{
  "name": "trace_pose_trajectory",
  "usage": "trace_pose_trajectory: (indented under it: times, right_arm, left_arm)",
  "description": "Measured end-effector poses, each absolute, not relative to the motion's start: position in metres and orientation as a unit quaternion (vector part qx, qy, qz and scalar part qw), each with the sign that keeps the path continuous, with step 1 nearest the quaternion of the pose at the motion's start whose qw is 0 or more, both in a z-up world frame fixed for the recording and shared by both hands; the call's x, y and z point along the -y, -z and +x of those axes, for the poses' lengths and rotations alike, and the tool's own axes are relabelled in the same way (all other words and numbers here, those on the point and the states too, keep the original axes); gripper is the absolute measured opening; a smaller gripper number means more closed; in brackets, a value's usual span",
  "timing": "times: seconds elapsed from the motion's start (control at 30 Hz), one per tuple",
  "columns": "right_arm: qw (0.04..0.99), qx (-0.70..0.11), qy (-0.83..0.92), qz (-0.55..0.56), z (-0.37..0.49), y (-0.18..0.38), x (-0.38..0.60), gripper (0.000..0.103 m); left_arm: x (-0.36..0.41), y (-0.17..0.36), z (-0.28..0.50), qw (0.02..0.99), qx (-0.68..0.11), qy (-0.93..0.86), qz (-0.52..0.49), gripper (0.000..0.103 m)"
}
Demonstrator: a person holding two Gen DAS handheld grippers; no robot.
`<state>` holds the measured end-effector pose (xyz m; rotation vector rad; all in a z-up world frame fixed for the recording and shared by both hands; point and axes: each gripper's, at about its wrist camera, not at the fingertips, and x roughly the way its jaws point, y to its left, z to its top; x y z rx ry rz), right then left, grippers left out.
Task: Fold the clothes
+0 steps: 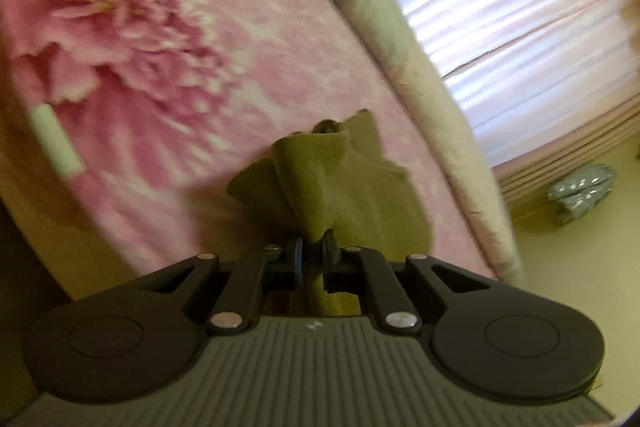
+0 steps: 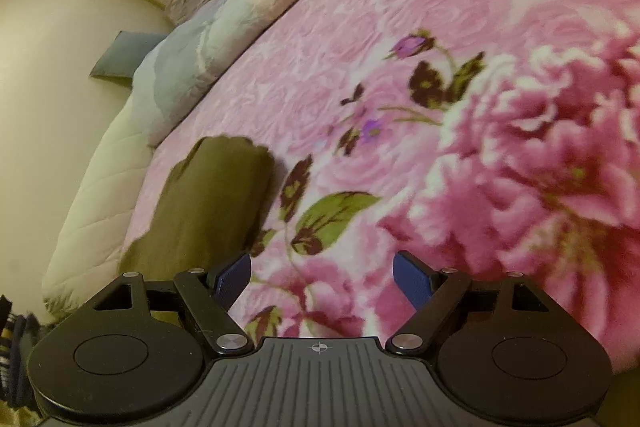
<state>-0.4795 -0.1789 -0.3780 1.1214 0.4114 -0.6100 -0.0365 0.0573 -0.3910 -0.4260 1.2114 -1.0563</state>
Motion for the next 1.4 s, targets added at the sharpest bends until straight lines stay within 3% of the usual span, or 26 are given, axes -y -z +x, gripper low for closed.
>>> trace_pose_trajectory:
  times: [0.1,0.17,0.23,0.37,0.43,0.47,0.6,0.7,0.73,0.77,0.8,0.83,0.87,1.0,1.17,1.23,1.27,1.33,1.4]
  right_arm:
    - [0.792,-0.186,0.257,0.522,-0.465,0.383,0.193,0.081]
    - [0.796,-0.182,0.245,0.523,-0.453,0.386,0.204,0.081]
    - [0.804,-0.174,0.224,0.522,-0.439,0.385,0.22,0.081]
    - [0.822,-0.178,0.192,0.506,-0.402,0.386,0.258,0.082]
    - [0.829,-0.183,0.173,0.499,-0.383,0.387,0.278,0.09]
    - [0.833,-0.185,0.162,0.497,-0.373,0.387,0.288,0.099]
    - [0.837,-0.218,0.104,0.492,-0.332,0.396,0.318,0.101]
    - [0.831,-0.256,0.068,0.489,-0.305,0.408,0.328,0.1]
    - [0.83,-0.261,0.063,0.489,-0.299,0.412,0.328,0.1]
    - [0.829,-0.266,0.057,0.488,-0.294,0.415,0.329,0.096]
    - [0.82,-0.272,0.049,0.501,-0.293,0.418,0.328,0.052]
    - [0.81,-0.278,0.041,0.514,-0.292,0.421,0.327,0.025]
    - [0.805,-0.276,0.05,0.523,-0.297,0.422,0.321,0.021]
    - [0.78,-0.264,0.081,0.562,-0.321,0.423,0.294,0.019]
    - [0.752,-0.256,0.097,0.599,-0.348,0.414,0.233,0.02]
    - [0.776,-0.255,0.113,0.565,-0.35,0.409,0.222,0.046]
    - [0.791,-0.258,0.139,0.537,-0.352,0.405,0.222,0.073]
    - [0.815,-0.234,0.164,0.505,-0.358,0.396,0.229,0.078]
    - [0.81,-0.221,0.153,0.52,-0.354,0.397,0.244,0.078]
  left_arm:
    - [-0.064,0.407,-0.036,0.658,-0.544,0.465,-0.235,0.014]
    - [-0.07,0.413,-0.039,0.647,-0.542,0.465,-0.267,0.032]
    - [-0.075,0.418,-0.041,0.639,-0.543,0.456,-0.297,0.035]
    - [-0.083,0.429,-0.041,0.627,-0.559,0.429,-0.333,0.036]
    - [-0.086,0.432,-0.046,0.626,-0.562,0.423,-0.336,0.038]
    - [-0.087,0.433,-0.048,0.626,-0.564,0.42,-0.337,0.039]
    - [-0.084,0.442,-0.056,0.621,-0.572,0.417,-0.336,0.041]
    - [-0.077,0.446,-0.055,0.619,-0.572,0.42,-0.335,0.036]
    - [-0.074,0.444,-0.052,0.62,-0.568,0.426,-0.334,0.027]
    - [-0.071,0.443,-0.049,0.62,-0.565,0.431,-0.332,0.01]
    - [-0.068,0.44,-0.042,0.623,-0.563,0.437,-0.323,0.008]
    - [-0.065,0.437,-0.034,0.625,-0.562,0.443,-0.311,0.008]
    - [-0.063,0.434,-0.027,0.628,-0.561,0.449,-0.3,0.007]
    - [-0.051,0.42,0.004,0.637,-0.555,0.472,-0.252,0.007]
    - [-0.037,0.403,0.043,0.647,-0.545,0.498,-0.191,0.009]
    - [-0.037,0.405,0.049,0.648,-0.548,0.495,-0.188,0.013]
    - [-0.04,0.408,0.049,0.644,-0.548,0.495,-0.199,0.022]
    - [-0.044,0.414,0.05,0.636,-0.55,0.494,-0.218,0.036]
    - [-0.042,0.42,0.053,0.633,-0.554,0.49,-0.227,0.037]
